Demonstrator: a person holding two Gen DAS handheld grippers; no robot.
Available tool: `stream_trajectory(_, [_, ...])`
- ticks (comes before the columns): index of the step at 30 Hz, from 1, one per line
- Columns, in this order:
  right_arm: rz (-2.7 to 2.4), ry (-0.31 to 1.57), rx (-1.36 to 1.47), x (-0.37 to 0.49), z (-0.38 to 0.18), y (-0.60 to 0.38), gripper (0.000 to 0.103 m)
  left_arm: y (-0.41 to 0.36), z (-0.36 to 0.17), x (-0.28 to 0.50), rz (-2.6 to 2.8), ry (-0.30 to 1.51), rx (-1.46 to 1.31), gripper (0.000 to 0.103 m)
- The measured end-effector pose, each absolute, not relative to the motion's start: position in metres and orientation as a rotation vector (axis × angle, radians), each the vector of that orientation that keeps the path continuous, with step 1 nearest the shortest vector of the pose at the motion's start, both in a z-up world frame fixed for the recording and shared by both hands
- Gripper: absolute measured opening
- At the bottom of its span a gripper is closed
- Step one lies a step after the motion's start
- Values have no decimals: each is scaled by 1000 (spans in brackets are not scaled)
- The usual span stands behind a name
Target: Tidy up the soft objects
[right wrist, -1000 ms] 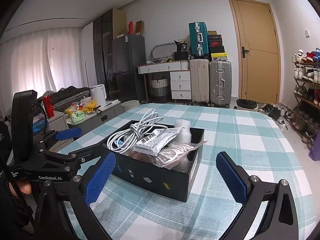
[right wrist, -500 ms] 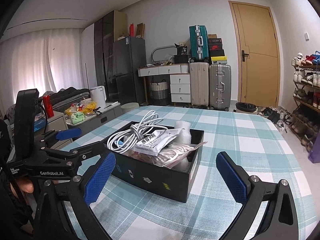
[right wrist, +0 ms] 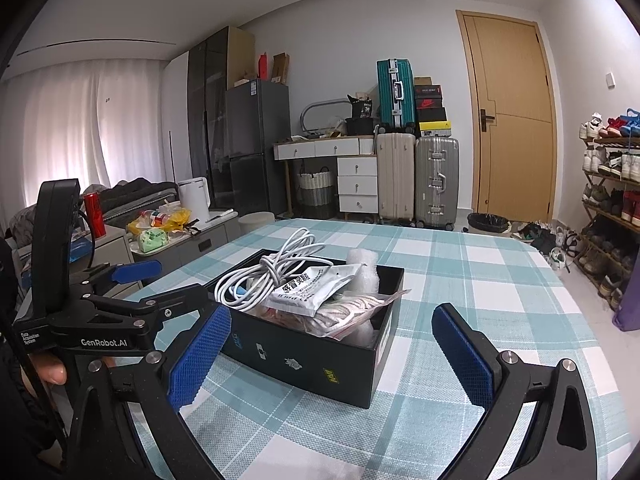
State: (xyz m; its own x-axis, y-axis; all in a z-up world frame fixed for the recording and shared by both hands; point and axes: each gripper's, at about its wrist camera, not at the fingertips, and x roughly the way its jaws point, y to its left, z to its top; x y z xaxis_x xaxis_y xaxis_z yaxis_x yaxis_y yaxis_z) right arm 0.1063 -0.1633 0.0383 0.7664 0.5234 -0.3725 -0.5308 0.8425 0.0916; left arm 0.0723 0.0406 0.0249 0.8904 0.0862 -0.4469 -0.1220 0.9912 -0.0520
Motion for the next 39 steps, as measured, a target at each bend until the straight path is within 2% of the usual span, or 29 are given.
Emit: stream_trajectory(39, [572, 402, -17, 106, 38, -164, 102, 38, 26, 72, 109, 451, -75, 103])
